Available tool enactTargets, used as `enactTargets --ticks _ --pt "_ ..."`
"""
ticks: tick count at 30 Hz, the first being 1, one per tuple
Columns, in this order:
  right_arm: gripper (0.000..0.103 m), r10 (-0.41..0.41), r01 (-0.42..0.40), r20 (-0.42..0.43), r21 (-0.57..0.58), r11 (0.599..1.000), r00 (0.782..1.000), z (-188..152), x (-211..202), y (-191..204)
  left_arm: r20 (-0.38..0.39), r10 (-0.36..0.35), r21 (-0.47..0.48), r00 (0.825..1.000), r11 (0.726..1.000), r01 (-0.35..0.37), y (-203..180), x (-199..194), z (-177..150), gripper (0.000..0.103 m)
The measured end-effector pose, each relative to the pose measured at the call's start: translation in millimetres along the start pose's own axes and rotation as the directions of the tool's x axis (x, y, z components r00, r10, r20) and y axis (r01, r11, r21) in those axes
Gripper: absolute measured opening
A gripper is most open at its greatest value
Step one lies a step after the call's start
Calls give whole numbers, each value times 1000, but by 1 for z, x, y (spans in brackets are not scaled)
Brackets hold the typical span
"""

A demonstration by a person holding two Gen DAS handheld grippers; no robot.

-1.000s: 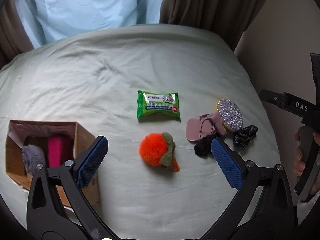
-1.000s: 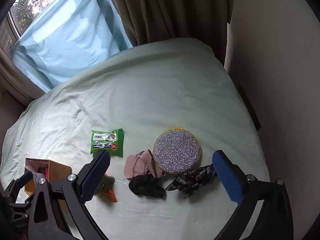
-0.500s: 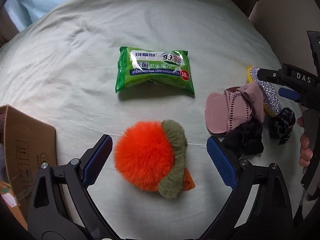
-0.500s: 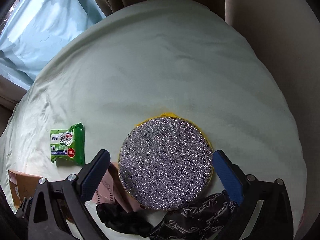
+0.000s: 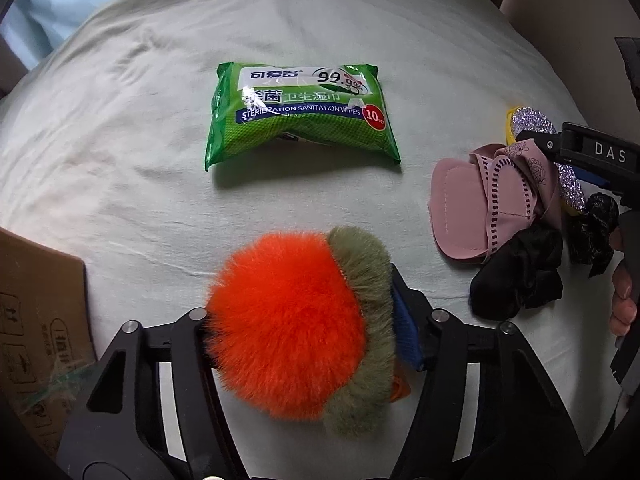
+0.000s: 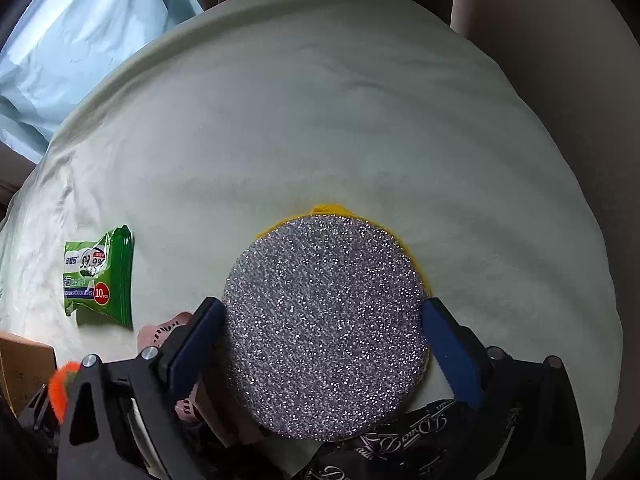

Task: Organize soft objects
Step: 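Grasp the orange pompom with left tool while right tool grasps glitter sponge, then carry pompom and glitter sponge over the box with both tools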

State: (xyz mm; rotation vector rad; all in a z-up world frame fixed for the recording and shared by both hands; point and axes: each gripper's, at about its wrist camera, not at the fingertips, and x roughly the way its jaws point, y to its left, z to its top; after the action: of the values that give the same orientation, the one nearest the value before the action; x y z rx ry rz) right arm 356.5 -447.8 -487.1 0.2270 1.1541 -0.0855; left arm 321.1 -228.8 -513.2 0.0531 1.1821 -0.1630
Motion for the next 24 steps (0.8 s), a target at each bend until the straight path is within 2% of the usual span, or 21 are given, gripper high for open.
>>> enactTargets --ticks 1,2,8,13,16,24 --pt "91 -6 6 5 -5 1000 1000 -2 -1 1 2 -5 2 1000 1000 5 0 -1 -1 45" --pt "89 -11 11 10 -10 1000 1000 -3 -2 2 3 -7 6 1000 1000 7 1 -3 -2 44" --pt "66 -7 7 17 -24 1000 1000 -6 -8 -8 5 -21 14 1000 1000 20 5 -6 -1 41" --pt "41 23 -22 24 -39 999 999 -7 -16 -9 27 -33 23 999 999 32 1 -15 4 41" --pt "35 46 -45 48 -20 999 998 -5 -27 -18 38 -35 23 999 999 35 -1 -21 7 41" --pt "35 59 -58 126 -11 998 990 5 -71 -17 90 -46 35 995 998 43 -7 -54 20 41"
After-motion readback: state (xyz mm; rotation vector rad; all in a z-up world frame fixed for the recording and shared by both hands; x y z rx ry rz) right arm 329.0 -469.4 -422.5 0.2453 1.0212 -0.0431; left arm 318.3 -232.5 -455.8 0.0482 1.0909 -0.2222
